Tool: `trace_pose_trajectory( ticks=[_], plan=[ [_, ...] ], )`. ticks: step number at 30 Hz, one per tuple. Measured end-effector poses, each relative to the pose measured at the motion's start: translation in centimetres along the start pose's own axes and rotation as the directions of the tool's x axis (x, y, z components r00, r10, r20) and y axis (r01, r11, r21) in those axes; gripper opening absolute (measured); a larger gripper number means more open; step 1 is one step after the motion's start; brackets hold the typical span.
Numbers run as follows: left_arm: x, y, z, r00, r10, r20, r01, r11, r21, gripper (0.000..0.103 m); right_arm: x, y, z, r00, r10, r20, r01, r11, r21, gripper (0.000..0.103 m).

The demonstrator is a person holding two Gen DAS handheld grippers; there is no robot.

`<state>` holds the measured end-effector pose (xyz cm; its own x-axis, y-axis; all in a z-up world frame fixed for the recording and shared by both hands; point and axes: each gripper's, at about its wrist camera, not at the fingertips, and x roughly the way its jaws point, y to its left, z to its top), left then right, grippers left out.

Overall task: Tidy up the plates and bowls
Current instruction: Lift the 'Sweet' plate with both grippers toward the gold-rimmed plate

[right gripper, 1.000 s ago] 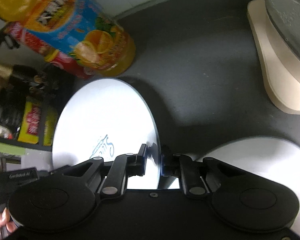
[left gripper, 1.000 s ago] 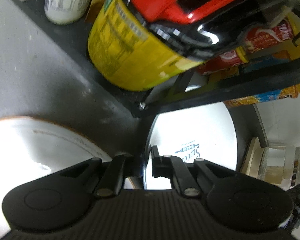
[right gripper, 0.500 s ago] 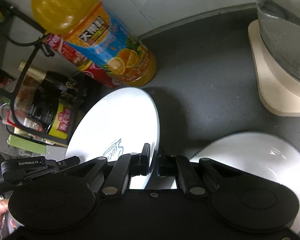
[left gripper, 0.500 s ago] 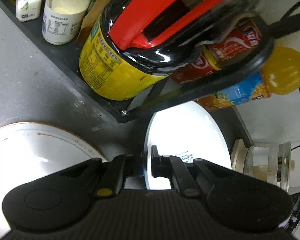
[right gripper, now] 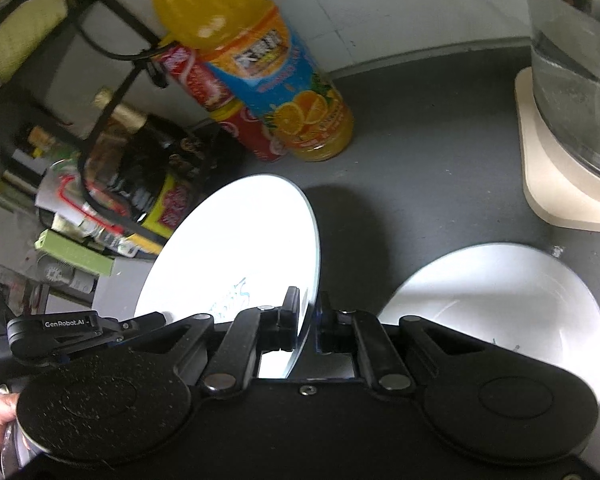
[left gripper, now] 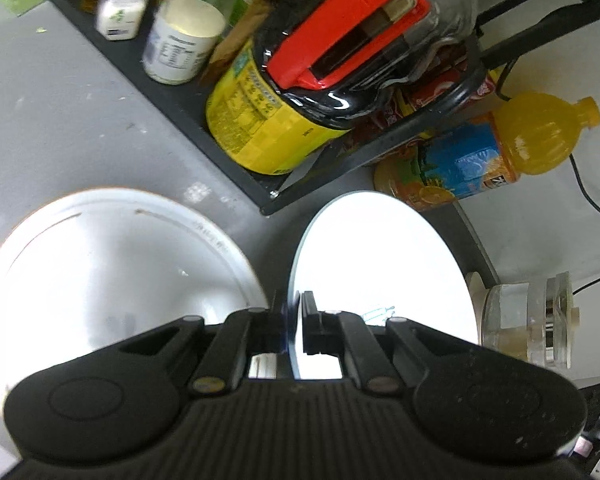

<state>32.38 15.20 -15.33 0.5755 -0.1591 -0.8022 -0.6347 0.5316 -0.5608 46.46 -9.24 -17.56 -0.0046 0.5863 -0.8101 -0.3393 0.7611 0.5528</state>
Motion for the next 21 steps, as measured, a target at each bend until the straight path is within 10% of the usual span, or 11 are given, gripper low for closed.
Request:
trace_pose_trajectory(
  ticks=[21],
  plan=[
    [-5.9, 4.1, -1.7, 0.999, -0.028, 0.041, 0.027, 1.000, 0.008, 0.004, -1.6, 5.0, -4.2, 0.999, 0.041, 0.003, -0.041, 0.998, -0.044, 0.009]
  ],
)
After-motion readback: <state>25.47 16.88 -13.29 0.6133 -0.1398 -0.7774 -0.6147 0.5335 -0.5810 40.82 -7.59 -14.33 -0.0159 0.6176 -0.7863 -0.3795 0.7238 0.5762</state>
